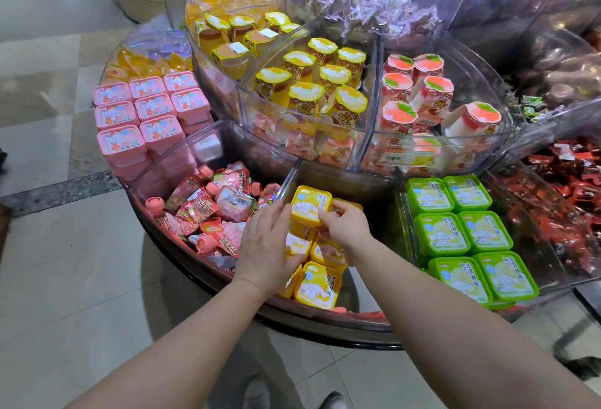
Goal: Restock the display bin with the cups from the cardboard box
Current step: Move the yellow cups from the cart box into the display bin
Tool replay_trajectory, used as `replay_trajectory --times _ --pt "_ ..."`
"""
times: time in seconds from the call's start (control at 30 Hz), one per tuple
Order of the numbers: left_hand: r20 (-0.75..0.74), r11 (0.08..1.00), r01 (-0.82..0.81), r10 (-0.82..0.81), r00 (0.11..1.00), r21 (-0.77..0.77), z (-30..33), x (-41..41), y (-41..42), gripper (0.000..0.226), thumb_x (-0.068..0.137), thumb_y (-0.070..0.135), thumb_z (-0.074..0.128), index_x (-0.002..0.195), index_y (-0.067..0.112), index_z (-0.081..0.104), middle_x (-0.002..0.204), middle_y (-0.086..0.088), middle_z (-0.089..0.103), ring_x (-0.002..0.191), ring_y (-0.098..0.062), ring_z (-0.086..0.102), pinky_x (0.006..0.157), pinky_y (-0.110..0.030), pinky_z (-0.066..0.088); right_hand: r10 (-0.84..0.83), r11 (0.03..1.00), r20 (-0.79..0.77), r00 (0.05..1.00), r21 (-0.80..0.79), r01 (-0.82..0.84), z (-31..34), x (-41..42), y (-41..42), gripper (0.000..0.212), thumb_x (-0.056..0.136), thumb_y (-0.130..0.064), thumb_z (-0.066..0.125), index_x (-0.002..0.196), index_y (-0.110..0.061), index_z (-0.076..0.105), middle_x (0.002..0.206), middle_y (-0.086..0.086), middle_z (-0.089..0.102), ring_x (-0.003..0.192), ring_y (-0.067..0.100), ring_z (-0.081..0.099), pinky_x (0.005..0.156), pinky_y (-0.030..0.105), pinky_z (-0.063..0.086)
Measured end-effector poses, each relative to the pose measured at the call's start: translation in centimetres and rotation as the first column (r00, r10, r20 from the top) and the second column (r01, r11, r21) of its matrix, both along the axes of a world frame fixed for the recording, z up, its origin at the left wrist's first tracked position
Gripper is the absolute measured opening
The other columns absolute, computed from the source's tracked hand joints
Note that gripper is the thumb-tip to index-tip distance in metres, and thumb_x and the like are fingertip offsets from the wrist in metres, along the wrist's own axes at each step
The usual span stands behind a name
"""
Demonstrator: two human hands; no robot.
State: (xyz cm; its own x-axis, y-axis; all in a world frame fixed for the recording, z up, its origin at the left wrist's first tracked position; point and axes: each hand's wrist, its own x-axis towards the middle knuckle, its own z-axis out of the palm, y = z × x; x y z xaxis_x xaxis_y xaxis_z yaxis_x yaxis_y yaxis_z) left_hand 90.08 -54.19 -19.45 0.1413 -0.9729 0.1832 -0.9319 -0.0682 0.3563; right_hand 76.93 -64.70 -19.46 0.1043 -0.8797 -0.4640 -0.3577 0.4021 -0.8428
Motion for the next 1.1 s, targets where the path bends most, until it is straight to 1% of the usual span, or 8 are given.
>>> replay_trajectory --times 0.1,0.2,0.4,0.63,0.73,0.93,1.03,1.1 --pt "-0.011 1.000 -0.006 0.006 1.000 0.026 -0.6 0.4 0.1 0.095 0.065 0.042 0.082 0.141 0.007 0.038 0.144 -0.009 0.040 0.134 -0.027 0.034 0.112 -0.043 0.033 -0.011 0.999 -0.044 0.999 -0.041 0.010 -0.3 0.5 -0.5 0.064 0.092 -0.018 0.063 0.149 -0.018 0.033 0.101 0.001 0.064 0.092 0.017 0.065 0.086 0.042 0.058" --pt "-0.016 1.000 -0.002 0.002 1.000 0.014 -1.1 0.6 0.1 0.093 0.064 0.040 0.084 0.139 0.004 0.041 0.143 -0.011 0.042 0.133 -0.027 0.034 0.113 -0.038 0.028 -0.045 0.997 -0.062 0.997 -0.059 0.041 -0.5 1.0 -0.9 0.068 0.089 -0.013 0.065 0.148 -0.022 0.034 0.103 0.001 0.062 0.098 0.020 0.065 0.086 0.040 0.058" --pt "0.019 1.000 0.004 -0.004 1.000 0.024 -1.5 0.8 0.1 0.090 0.069 0.044 0.079 0.141 0.006 0.039 0.147 -0.008 0.038 0.137 -0.026 0.031 0.115 -0.033 0.016 -0.103 0.994 -0.064 0.993 -0.032 0.101 -0.7 1.5 -1.5 0.063 0.089 -0.012 0.065 0.145 -0.023 0.038 0.110 0.001 0.063 0.100 0.019 0.064 0.087 0.041 0.057" --pt "0.017 1.000 0.009 -0.009 1.000 0.027 -1.9 0.9 0.0 0.088 0.071 0.044 0.077 0.140 0.005 0.040 0.148 -0.010 0.037 0.138 -0.028 0.030 0.116 -0.036 0.019 -0.093 0.996 -0.052 0.994 0.001 0.093 0.0 1.3 -0.8 0.062 0.090 -0.011 0.063 0.145 -0.021 0.037 0.119 0.003 0.062 0.107 0.020 0.062 0.092 0.043 0.055" --pt "0.000 1.000 0.023 -0.023 1.000 0.022 -1.8 0.9 0.1 0.088 0.074 0.043 0.075 0.143 0.005 0.036 0.150 -0.009 0.034 0.139 -0.027 0.027 0.117 -0.039 0.023 -0.071 0.997 -0.069 0.995 -0.020 0.070 0.6 1.0 -0.3 0.063 0.091 -0.012 0.062 0.147 -0.020 0.034 0.124 0.005 0.062 0.110 0.022 0.061 0.095 0.042 0.053" --pt "-0.064 0.999 0.008 -0.005 0.998 0.038 -0.7 0.5 0.1 0.086 0.083 0.045 0.066 0.149 0.010 0.024 0.156 -0.004 0.021 0.144 -0.022 0.014 0.118 -0.034 0.011 -0.047 0.992 -0.196 0.980 -0.121 0.023 2.1 -0.8 1.5 0.052 0.091 -0.017 0.063 0.139 -0.021 0.046 0.125 0.004 0.061 0.104 0.019 0.061 0.089 0.037 0.055" --pt "-0.028 0.999 -0.036 0.037 0.999 0.035 -0.1 0.0 -0.3 0.076 0.082 0.045 0.066 0.143 0.012 0.036 0.150 -0.007 0.032 0.139 -0.026 0.025 0.116 -0.040 0.020 0.036 0.973 -0.337 0.941 -0.205 -0.110 3.0 -2.6 2.3 0.045 0.092 -0.024 0.062 0.135 -0.020 0.051 0.122 0.002 0.063 0.100 0.019 0.060 0.081 0.031 0.049" --pt "0.007 0.996 -0.088 0.088 0.996 0.016 0.4 -0.8 -0.8 0.068 0.077 0.044 0.070 0.134 0.013 0.047 0.142 -0.010 0.042 0.132 -0.029 0.034 0.112 -0.045 0.025 0.063 0.954 -0.392 0.918 -0.246 -0.170 3.9 -3.9 2.5 0.047 0.091 -0.026 0.062 0.136 -0.019 0.050 0.127 0.003 0.061 0.110 0.020 0.058 0.088 0.029 0.045"
